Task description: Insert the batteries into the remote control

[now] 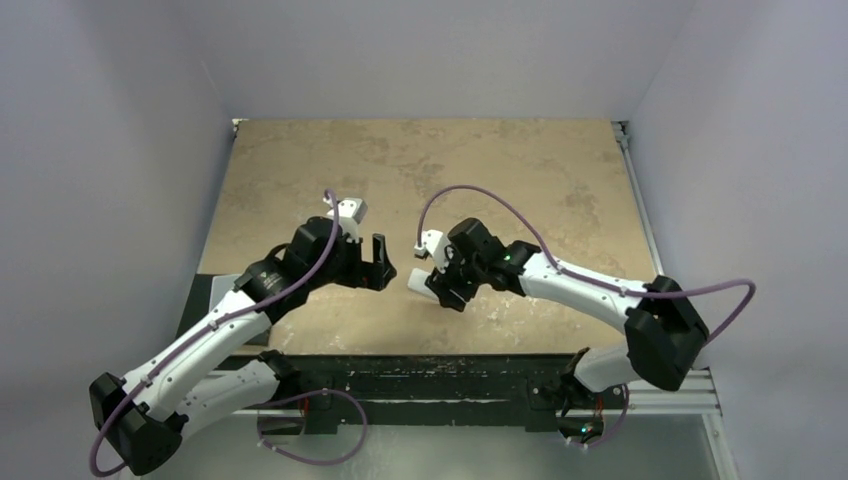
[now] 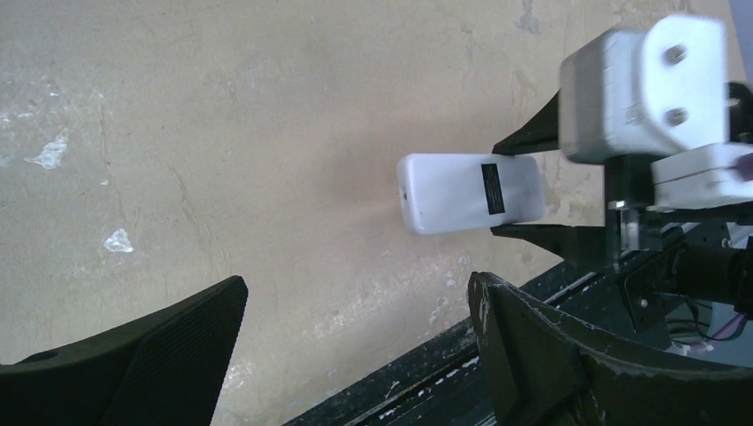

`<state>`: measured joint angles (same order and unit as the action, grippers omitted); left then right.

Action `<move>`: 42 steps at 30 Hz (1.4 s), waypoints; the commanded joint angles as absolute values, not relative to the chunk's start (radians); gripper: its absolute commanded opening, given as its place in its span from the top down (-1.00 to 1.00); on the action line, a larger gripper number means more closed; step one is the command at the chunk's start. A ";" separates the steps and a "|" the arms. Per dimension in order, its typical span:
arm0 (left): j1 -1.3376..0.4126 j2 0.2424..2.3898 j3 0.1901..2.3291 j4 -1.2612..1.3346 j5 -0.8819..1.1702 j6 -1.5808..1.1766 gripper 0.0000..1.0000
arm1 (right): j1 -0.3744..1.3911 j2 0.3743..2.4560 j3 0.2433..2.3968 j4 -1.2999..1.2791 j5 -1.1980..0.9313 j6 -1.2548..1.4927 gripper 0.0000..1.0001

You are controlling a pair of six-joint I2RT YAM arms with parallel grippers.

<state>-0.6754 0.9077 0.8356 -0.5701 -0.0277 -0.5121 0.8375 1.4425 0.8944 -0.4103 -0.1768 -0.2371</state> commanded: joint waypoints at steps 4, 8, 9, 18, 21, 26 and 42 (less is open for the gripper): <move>-0.674 0.931 0.891 -0.490 0.129 -0.464 -0.93 | 0.841 1.293 0.946 -0.429 -0.305 -0.077 0.74; -0.673 0.926 0.923 -0.445 0.210 -0.417 -0.93 | 0.841 1.193 0.907 -0.386 -0.397 -0.010 0.74; -0.674 0.923 0.928 -0.430 0.238 -0.406 -0.94 | 0.841 1.171 0.900 -0.382 -0.415 0.007 0.74; -0.675 0.961 0.991 -0.328 0.437 -0.273 -0.95 | 0.838 1.036 0.819 -0.347 -0.578 0.142 0.72; -0.673 0.968 1.017 -0.334 0.525 -0.197 -0.95 | 0.837 1.004 0.779 -0.316 -0.662 0.173 0.72; -0.673 0.985 1.083 -0.433 0.679 -0.050 -0.94 | 0.822 0.992 0.754 -0.311 -0.843 0.180 0.72; -0.740 0.923 1.109 -0.562 1.041 0.141 -0.68 | 0.791 1.007 0.661 0.201 -1.276 0.622 0.74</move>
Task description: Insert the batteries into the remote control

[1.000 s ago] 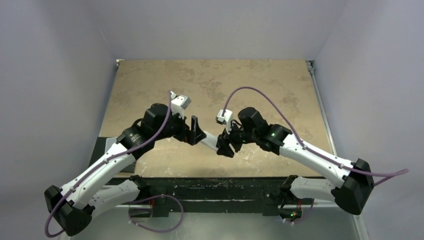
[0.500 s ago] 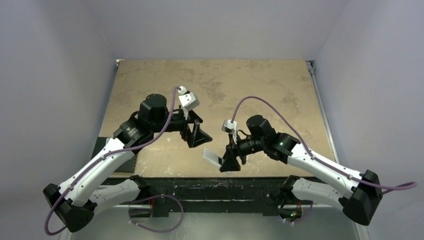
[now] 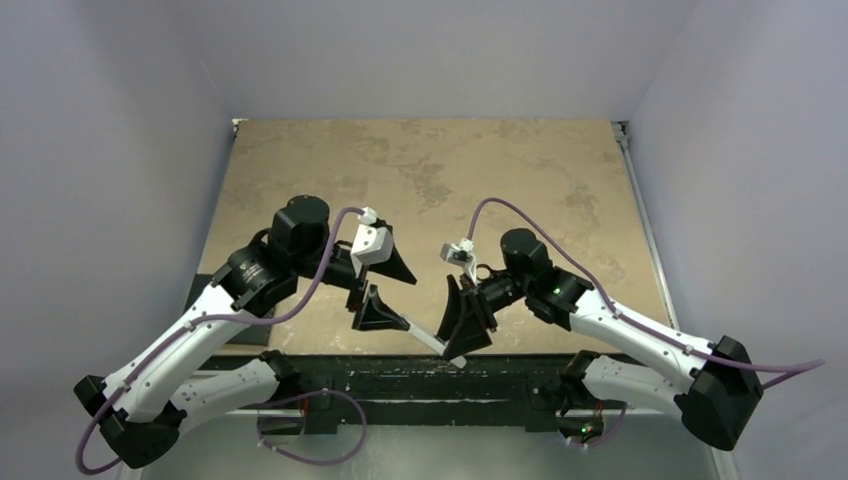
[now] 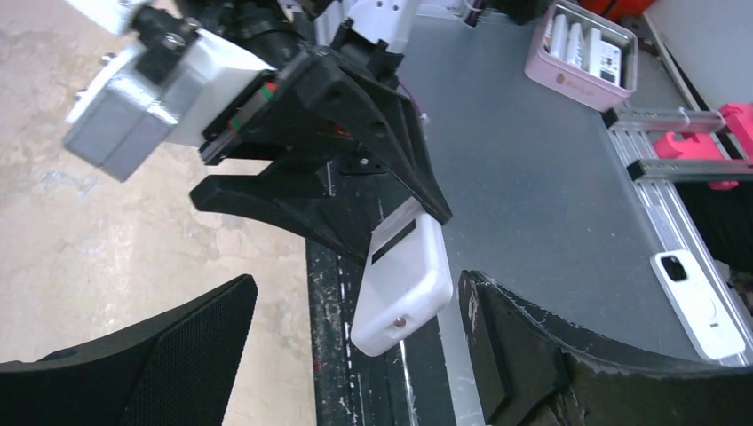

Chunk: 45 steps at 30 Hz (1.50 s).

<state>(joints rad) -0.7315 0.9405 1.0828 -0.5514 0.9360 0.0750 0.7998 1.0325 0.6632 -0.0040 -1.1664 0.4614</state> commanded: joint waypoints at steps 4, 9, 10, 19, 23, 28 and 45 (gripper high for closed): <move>-0.744 0.926 1.082 -0.530 1.121 0.134 -0.57 | 0.785 1.021 0.678 0.262 -1.292 0.682 0.73; -0.751 0.944 1.077 -0.505 1.155 0.126 -0.49 | 0.784 1.045 0.718 0.296 -1.292 0.724 0.70; -0.751 0.946 1.077 -0.498 1.160 0.121 -0.46 | 0.783 1.051 0.726 0.296 -1.291 0.726 0.70; -0.750 0.950 1.056 -0.434 1.150 0.074 -0.29 | 0.784 1.077 0.756 0.377 -1.278 0.795 0.68; -0.750 0.961 1.063 -0.430 1.133 0.074 -0.06 | 0.783 1.087 0.759 0.389 -1.274 0.812 0.65; -0.751 0.971 1.066 -0.429 1.125 0.077 0.22 | 0.784 1.092 0.758 0.413 -1.269 0.835 0.60; -0.751 0.982 1.067 -0.385 1.038 0.085 1.00 | 0.778 1.019 0.802 0.061 -1.145 0.583 0.00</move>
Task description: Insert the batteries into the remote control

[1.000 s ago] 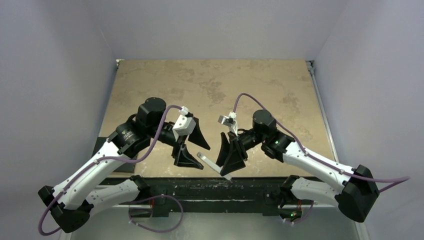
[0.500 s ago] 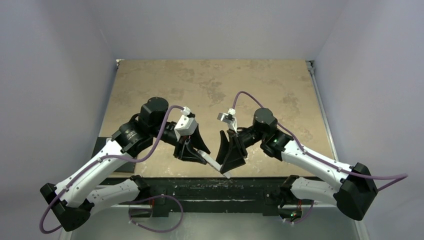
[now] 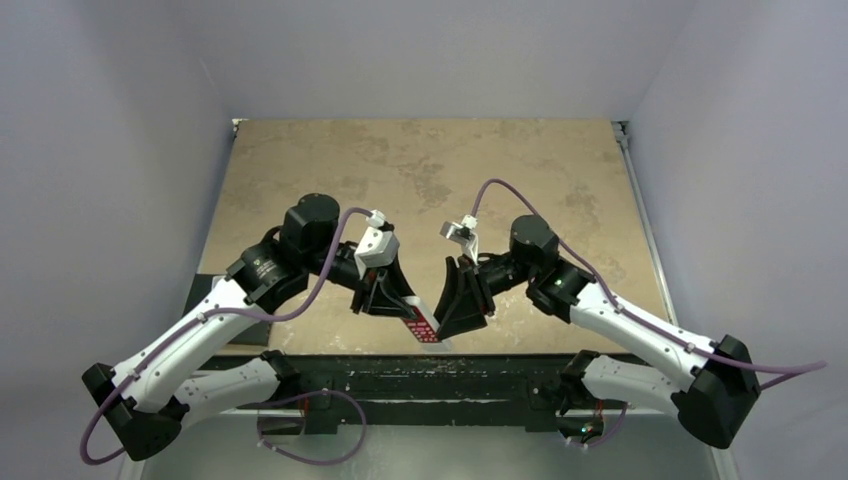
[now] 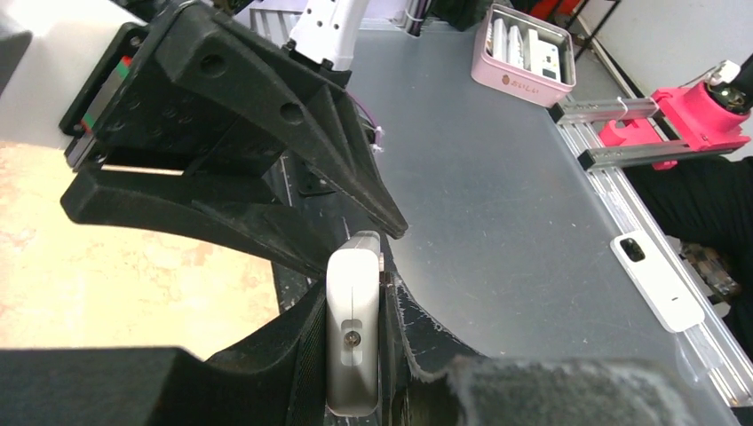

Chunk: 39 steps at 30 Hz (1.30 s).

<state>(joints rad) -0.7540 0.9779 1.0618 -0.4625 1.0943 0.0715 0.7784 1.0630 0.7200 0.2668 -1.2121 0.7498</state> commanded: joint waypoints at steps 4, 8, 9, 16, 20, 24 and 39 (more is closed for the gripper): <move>-0.750 1.002 1.062 -0.387 1.004 0.080 1.00 | 0.760 0.996 0.872 -0.206 -1.032 0.418 -0.06; -0.750 1.020 1.055 -0.366 0.944 0.050 1.00 | 0.729 0.968 0.908 -0.332 -0.870 0.341 -0.10; -0.751 1.024 1.051 -0.359 0.924 0.038 1.00 | 0.723 0.959 0.915 -0.359 -0.826 0.327 -0.11; -0.750 1.070 0.997 -0.252 0.781 -0.114 1.00 | 0.704 0.882 0.957 -0.490 -0.432 0.278 -0.21; -0.748 1.124 0.948 -0.163 0.665 -0.216 1.00 | 0.704 0.823 0.939 -0.512 -0.244 0.290 -0.36; -0.745 1.203 0.915 -0.090 0.580 -0.324 1.00 | 0.704 0.781 0.903 -0.511 -0.155 0.329 -0.48; -0.707 1.538 0.883 0.112 0.461 -0.583 1.00 | 0.704 0.690 0.786 -0.517 -0.041 0.445 -0.70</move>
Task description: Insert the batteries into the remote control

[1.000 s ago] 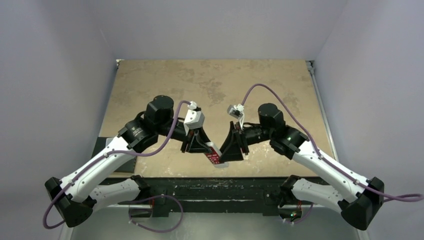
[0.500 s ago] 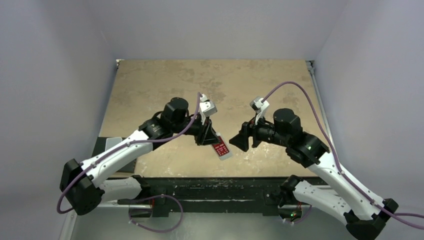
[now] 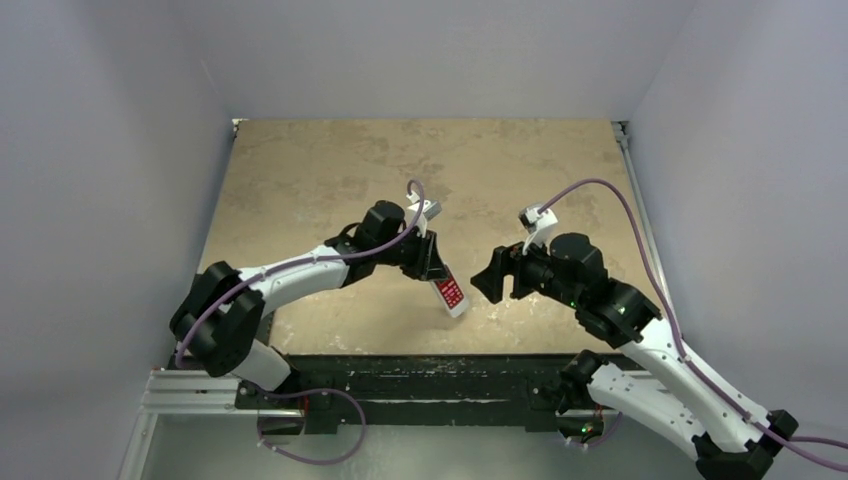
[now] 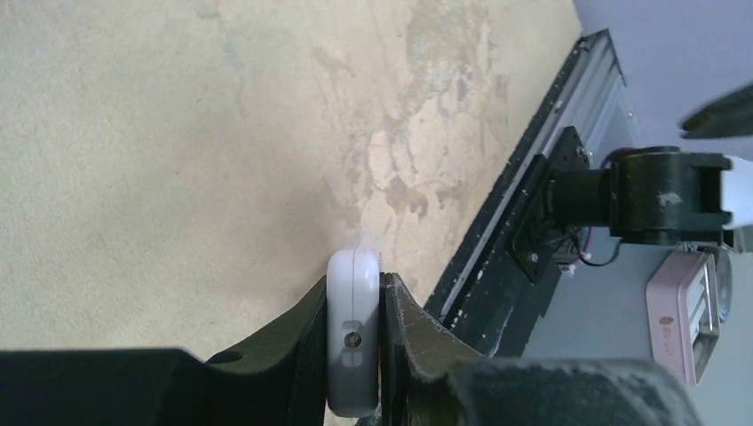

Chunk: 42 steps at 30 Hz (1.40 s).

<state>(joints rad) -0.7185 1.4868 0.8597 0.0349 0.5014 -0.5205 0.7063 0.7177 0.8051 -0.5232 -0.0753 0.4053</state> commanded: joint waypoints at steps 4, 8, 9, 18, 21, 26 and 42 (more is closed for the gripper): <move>-0.699 1.606 0.904 0.105 0.445 -0.589 0.93 | 0.704 0.661 0.768 -0.514 -0.042 0.456 -0.76; -0.689 1.647 0.922 0.097 0.417 -0.590 0.76 | 0.704 0.635 0.761 -0.496 -0.038 0.492 -0.88; -0.686 1.653 0.928 0.089 0.405 -0.586 0.69 | 0.704 0.632 0.755 -0.493 -0.030 0.501 -0.90; -0.669 1.663 0.970 -0.068 0.232 -0.498 0.17 | 0.704 0.636 0.730 -0.496 0.051 0.568 -0.98; -0.664 1.661 0.978 -0.100 0.187 -0.481 -0.38 | 0.704 0.629 0.726 -0.494 0.081 0.580 -0.98; -0.661 1.641 0.988 -0.146 0.122 -0.466 -0.98 | 0.704 0.624 0.723 -0.494 0.137 0.604 -0.98; -0.650 1.371 1.084 -0.396 -0.190 -0.389 -0.98 | 0.705 0.730 0.839 -0.537 0.311 0.620 -0.98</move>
<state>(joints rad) -0.6628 1.4578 1.0279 -0.3130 -0.0692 -0.4286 0.7059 0.7082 0.7555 -0.5331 0.2508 0.6533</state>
